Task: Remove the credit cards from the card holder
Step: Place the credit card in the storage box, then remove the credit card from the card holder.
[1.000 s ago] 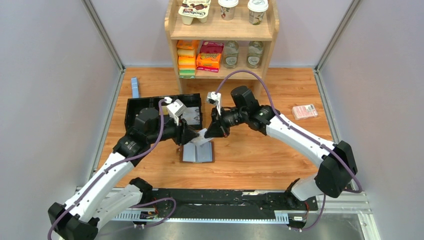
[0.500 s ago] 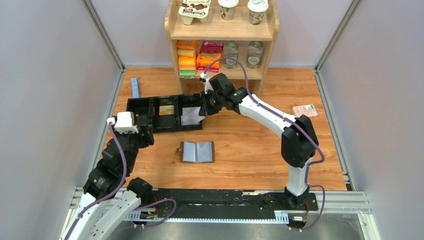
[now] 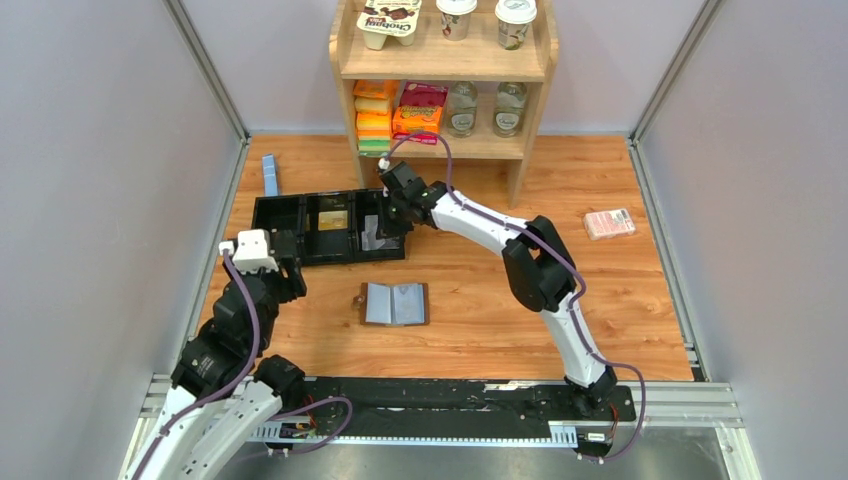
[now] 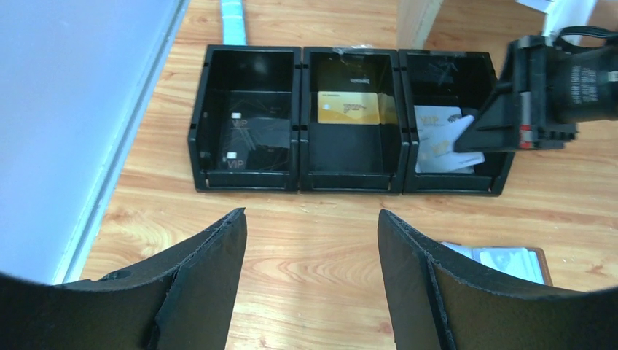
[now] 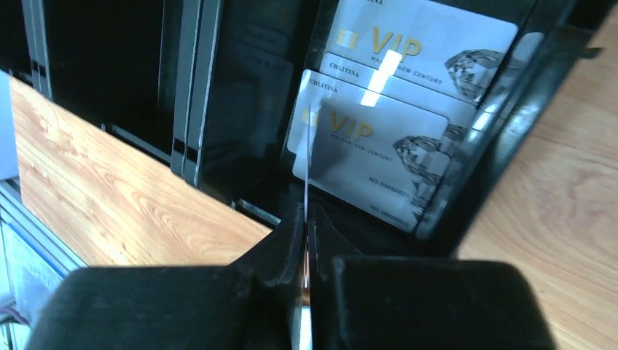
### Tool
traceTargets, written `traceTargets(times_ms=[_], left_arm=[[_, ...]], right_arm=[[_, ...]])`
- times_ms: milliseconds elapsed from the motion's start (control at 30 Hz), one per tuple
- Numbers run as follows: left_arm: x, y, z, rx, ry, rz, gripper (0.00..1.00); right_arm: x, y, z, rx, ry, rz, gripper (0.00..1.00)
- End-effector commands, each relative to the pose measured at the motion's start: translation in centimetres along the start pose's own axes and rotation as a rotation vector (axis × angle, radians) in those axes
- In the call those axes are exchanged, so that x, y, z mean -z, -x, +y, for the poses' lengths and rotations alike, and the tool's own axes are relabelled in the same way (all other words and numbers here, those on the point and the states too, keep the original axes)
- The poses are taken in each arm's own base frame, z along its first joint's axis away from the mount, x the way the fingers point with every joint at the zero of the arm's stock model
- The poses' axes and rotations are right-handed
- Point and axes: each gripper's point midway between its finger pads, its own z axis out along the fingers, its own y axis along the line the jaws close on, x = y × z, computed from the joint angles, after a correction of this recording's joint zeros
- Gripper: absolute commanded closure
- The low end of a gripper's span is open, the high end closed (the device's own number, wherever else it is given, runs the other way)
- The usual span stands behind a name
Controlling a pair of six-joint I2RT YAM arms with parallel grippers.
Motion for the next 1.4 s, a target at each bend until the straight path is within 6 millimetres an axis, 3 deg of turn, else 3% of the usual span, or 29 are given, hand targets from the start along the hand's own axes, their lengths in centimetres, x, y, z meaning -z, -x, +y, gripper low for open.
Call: traceTargets(times_ms=[0,133,233,467,600,833,967,1167,1367], left_arm=[[-0.2,0.1,-2.0,0.045,-0.081,0.032,0.27],[-0.5,-0.9,-4.6,0.096,-0.177,0.107,0.27],[-0.8,-1.5,-7.7,0.128,-0.294,0.179,0.34],[-2.3,-4.4,-12.6,0.203,-0.403,0.374,0.37],[-3.3,-7.6,-13.7,0.222,-0.387,0.485,0.39],[-4.5,-12.1,-14.4,0.163,-0.344,0.653,0.39],[-4.7,-14.0,-15.5,0.179,-0.380,0.704,0.39],[-5.2,-17.0,-12.4,0.108,-0.224,0.739,0.42],[-5.0,-18.8,-12.3,0.135,-0.227,0.753,0.52]], right_arm=[[-0.6,2.1,1.6,-0.060,0.010,-0.066,0.91],[1.2,2.8,1.4,-0.007,-0.034,-0.081,0.77],[4.2,3.6,1.0,0.038,-0.068,-0.130,0.60],[11.9,2.1,1.5,0.068,-0.022,-0.200,0.41],[13.4,-0.9,0.0,0.091,-0.019,-0.188,0.35],[13.0,-7.0,-1.8,0.079,-0.013,-0.113,0.32],[11.8,-9.6,-1.4,0.089,-0.034,-0.082,0.34],[9.7,-12.5,0.2,0.075,-0.065,-0.062,0.38],[8.2,-14.9,0.2,0.069,-0.086,0.006,0.44]])
